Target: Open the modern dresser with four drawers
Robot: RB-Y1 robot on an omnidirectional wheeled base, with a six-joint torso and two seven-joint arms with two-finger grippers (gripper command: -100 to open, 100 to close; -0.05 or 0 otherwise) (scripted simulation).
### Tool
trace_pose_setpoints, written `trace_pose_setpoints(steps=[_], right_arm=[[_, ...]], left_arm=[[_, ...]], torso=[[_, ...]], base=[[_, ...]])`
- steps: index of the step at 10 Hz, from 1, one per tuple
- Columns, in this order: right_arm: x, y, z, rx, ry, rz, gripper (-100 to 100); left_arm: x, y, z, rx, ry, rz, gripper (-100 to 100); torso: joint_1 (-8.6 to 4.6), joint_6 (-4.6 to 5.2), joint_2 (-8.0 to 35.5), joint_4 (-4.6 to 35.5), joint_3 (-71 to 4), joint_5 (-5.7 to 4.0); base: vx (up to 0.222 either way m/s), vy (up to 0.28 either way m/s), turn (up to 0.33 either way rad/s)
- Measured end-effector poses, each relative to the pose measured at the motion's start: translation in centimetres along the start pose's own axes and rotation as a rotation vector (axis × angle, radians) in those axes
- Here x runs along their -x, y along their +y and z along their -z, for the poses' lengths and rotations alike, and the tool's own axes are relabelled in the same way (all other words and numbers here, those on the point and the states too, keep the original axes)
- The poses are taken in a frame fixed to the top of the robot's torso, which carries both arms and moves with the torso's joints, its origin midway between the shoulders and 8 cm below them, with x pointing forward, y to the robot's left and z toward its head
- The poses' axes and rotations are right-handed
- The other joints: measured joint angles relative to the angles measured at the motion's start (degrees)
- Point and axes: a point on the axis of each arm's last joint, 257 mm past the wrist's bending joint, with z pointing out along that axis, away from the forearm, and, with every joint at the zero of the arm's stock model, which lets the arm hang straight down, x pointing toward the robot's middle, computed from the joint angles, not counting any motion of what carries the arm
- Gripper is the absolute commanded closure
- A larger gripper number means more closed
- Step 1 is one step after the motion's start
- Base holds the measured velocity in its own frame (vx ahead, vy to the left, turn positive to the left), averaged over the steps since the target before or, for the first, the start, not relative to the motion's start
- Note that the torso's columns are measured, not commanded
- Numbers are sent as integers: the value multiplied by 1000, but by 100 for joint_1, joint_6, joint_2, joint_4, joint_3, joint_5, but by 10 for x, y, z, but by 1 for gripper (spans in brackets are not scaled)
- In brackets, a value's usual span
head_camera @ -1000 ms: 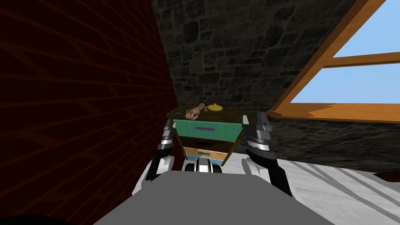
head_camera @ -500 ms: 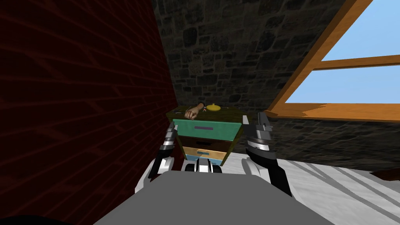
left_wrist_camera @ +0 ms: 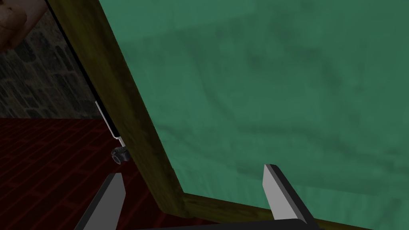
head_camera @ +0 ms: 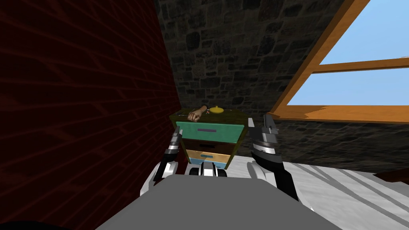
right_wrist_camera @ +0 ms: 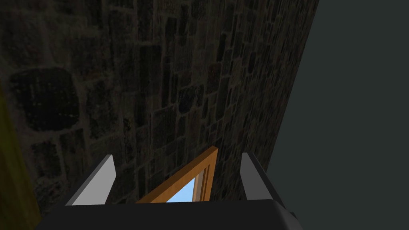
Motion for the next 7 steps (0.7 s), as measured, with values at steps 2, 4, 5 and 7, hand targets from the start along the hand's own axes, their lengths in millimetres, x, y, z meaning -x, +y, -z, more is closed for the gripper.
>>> trace_pose_setpoints(steps=[2, 4, 5, 7], right_arm=[[0, 0, 0, 0, 0, 0, 0], [0, 0, 0, 0, 0, 0, 0], [0, 0, 0, 0, 0, 0, 0], [0, 0, 0, 0, 0, 0, 0]], left_arm=[[1, 13, 3, 20, 9, -1, -100], [-1, 26, 10, 35, 20, -4, -100], [-3, 31, 11, 44, 22, -4, -100], [-7, 44, 18, 63, 29, -4, -100]], torso=[[8, -6, -9, -2, -6, 3], [2, 3, -2, -1, 0, 3], [0, 3, -3, 0, 0, 2], [2, 0, -4, 1, -2, 2]], base=[[-8, -18, -15], [-11, -24, -19], [-9, -16, -13], [-5, -16, -12]])
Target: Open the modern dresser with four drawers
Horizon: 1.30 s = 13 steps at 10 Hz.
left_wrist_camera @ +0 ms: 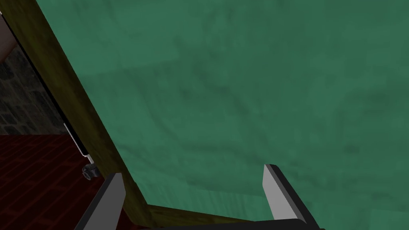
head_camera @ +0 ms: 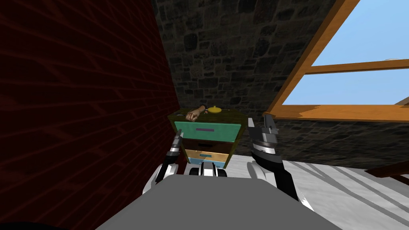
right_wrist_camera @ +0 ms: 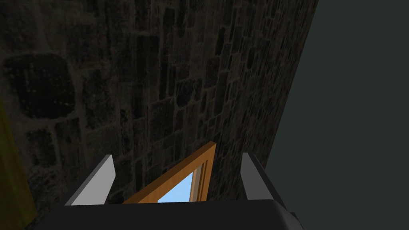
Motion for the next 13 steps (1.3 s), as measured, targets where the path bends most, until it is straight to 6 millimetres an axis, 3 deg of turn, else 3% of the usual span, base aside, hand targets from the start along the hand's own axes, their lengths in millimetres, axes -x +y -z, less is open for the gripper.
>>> trace_pose_setpoints(steps=[13], right_arm=[[0, 0, 0, 0, 0, 0, 0]], left_arm=[[-12, 81, 35, 120, 25, 19, -100]], torso=[[6, -6, 25, 14, 19, 1]], base=[[-7, -21, -22]])
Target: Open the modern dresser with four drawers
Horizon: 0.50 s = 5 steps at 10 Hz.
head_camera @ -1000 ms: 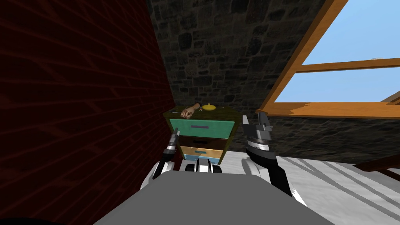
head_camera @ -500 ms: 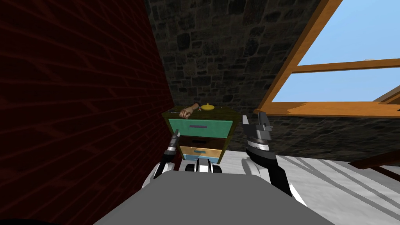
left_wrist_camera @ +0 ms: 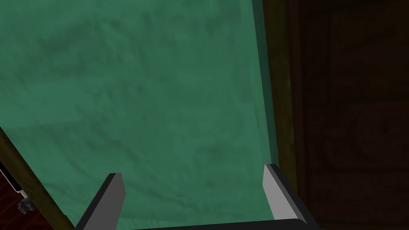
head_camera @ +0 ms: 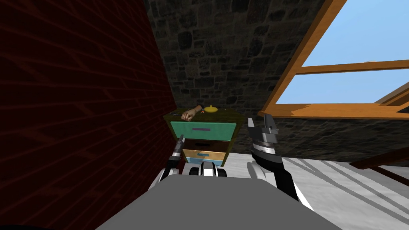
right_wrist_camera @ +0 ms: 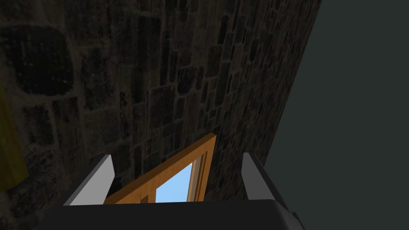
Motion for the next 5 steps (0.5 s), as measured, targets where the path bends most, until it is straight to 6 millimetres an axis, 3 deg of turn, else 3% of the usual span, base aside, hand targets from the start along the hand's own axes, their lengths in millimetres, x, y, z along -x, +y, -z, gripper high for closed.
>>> trace_pose_setpoints(steps=[5], right_arm=[[0, 0, 0, 0, 0, 0, 0]], left_arm=[[-13, 37, 18, 60, 8, 22, -100]], torso=[[-8, -22, 45, 22, 21, -15]], base=[[-7, -26, -24]])
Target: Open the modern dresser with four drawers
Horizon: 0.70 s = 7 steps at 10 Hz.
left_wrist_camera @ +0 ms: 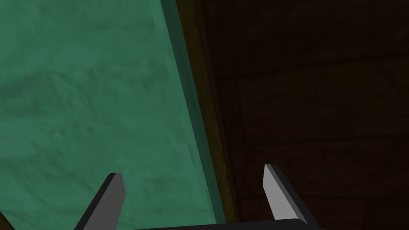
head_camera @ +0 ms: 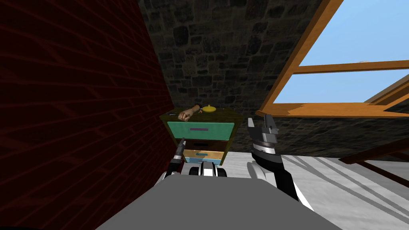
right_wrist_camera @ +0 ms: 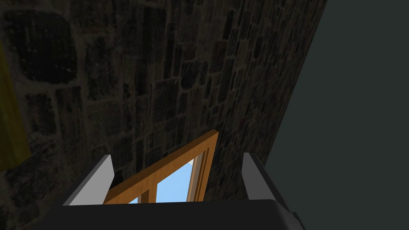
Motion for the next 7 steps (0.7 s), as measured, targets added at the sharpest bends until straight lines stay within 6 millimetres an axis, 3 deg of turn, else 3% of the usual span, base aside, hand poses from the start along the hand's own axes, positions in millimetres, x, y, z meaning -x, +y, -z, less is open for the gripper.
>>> trace_pose_setpoints(steps=[7], right_arm=[[0, 0, 0, 0, 0, 0, 0]], left_arm=[[-23, 46, 23, 78, 3, 44, -100]], torso=[[7, -4, 5, 4, 2, -1]], base=[[-9, -27, -22]])
